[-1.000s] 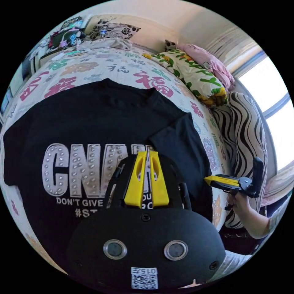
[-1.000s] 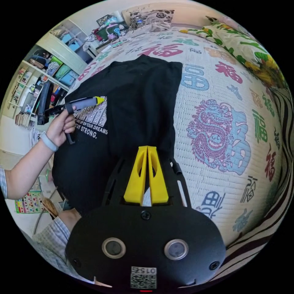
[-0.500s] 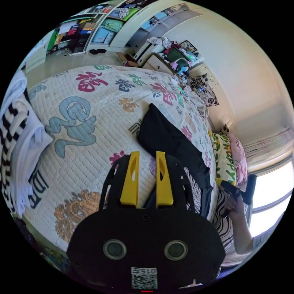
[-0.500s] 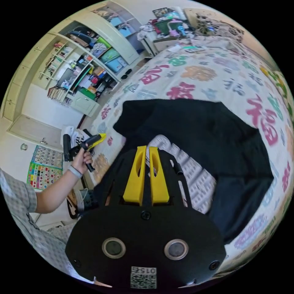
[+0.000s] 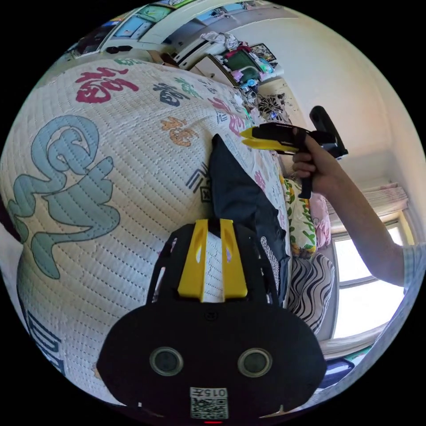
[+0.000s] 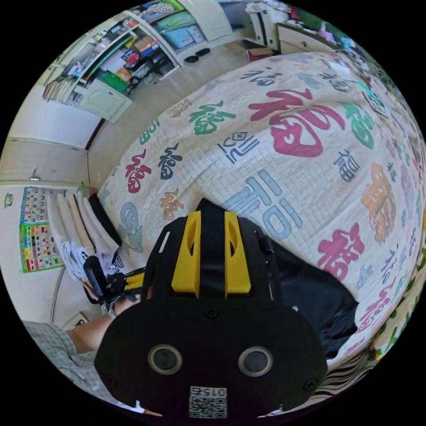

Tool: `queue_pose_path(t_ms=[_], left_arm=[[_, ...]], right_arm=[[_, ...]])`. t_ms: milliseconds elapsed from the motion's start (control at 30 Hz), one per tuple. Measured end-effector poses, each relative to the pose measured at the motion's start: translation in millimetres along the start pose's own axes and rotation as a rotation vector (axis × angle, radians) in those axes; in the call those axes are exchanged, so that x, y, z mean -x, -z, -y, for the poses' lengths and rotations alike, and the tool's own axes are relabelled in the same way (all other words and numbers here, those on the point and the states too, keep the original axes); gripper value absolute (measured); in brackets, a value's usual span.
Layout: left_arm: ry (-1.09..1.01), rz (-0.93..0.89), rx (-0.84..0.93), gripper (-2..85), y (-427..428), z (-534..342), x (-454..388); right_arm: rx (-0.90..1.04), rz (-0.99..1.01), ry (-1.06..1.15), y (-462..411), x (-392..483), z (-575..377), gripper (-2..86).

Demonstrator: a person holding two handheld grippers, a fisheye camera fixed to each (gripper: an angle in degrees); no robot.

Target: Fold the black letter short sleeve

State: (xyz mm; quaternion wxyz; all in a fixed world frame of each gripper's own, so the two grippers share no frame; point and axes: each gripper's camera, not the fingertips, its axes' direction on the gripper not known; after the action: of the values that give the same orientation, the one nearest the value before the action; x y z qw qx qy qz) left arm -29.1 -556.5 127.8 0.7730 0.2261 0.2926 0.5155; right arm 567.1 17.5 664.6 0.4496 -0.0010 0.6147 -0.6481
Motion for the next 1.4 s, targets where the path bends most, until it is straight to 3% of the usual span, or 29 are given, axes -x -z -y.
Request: queue_pose_path(t_ms=[167, 333, 500, 700, 967, 1267, 1400], left_arm=[[0.032, -0.047, -0.004, 3.1, 3.0, 10.4, 6.9], [-0.015, -0.033, -0.008, 0.3, 10.9, 18.4, -6.7], [-0.144, 0.019, -0.052, -0.3, 28.4, 24.8, -58.4], [-0.368, 0.072, -0.075, -0.6, 18.1, 12.7, -153.0], [-0.554, 0.049, 0.214, -0.6, -86.4, -50.7, -225.7], [-0.649, 0.096, 0.504, 4.7, -171.2, -78.1, -266.0], [-0.73, 0.102, 0.454, 5.1, -166.0, -69.2, -294.2]], right_arm=[[0.203, -0.153, 0.042, -62.1, 28.7, 58.8, 6.7], [0.178, -0.224, 0.1, -61.5, 28.1, 64.7, 0.2], [-0.012, -0.026, 0.02, -2.7, -11.9, 37.9, -0.5], [-0.29, 0.074, -0.185, 93.0, -92.5, -77.6, -0.5], [-0.288, 0.04, -0.467, 86.8, -185.9, -250.2, 0.0], [-0.213, 0.113, -0.628, 55.5, -240.9, -332.4, 3.7], [-0.333, 0.023, -0.587, 87.9, -240.3, -345.8, 3.7]])
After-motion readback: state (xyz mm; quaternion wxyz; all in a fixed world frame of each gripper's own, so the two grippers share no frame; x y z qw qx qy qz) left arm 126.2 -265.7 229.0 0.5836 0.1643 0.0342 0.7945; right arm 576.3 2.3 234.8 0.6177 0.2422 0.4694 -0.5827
